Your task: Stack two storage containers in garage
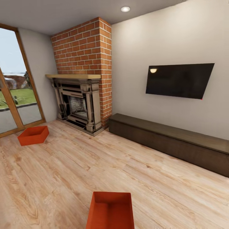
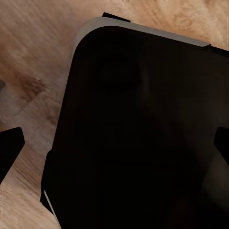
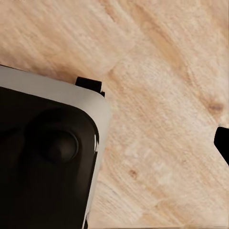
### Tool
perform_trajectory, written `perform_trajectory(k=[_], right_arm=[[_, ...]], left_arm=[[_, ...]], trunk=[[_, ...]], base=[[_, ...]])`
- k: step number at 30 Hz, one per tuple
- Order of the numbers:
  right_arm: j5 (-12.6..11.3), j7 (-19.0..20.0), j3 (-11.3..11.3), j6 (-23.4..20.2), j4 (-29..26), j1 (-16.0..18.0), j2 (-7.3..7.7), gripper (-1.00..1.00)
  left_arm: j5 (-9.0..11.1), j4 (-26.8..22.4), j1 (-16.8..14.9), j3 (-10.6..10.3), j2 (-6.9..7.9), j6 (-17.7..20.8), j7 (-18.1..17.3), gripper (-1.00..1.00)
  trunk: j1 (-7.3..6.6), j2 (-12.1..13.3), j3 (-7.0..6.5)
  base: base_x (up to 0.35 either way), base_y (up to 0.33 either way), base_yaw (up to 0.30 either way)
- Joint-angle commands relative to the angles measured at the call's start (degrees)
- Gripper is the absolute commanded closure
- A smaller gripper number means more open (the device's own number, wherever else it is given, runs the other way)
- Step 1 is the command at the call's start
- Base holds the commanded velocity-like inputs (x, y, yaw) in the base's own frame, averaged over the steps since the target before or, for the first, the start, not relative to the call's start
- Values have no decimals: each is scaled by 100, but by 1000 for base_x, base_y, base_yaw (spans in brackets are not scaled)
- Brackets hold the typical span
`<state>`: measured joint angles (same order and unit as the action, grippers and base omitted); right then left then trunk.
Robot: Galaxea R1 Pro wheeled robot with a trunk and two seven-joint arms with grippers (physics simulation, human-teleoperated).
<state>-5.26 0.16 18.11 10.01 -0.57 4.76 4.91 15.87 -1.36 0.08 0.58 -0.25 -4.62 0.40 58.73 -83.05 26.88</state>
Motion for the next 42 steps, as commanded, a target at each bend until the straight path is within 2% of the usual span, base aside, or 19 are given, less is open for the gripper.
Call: perform_trajectory(k=[1, 42], right_arm=[[-57, 2, 47, 18, 4, 4, 0, -100], [-17, 10, 87, 8, 4, 4, 13, -100]], left_arm=[[22, -4, 1, 3, -1, -13, 4, -100], [22, -4, 1, 3, -1, -13, 4, -100]], trunk=[[0, -3, 5], [0, -3, 5]], base=[[0, 0, -231], [0, 13, -15]])
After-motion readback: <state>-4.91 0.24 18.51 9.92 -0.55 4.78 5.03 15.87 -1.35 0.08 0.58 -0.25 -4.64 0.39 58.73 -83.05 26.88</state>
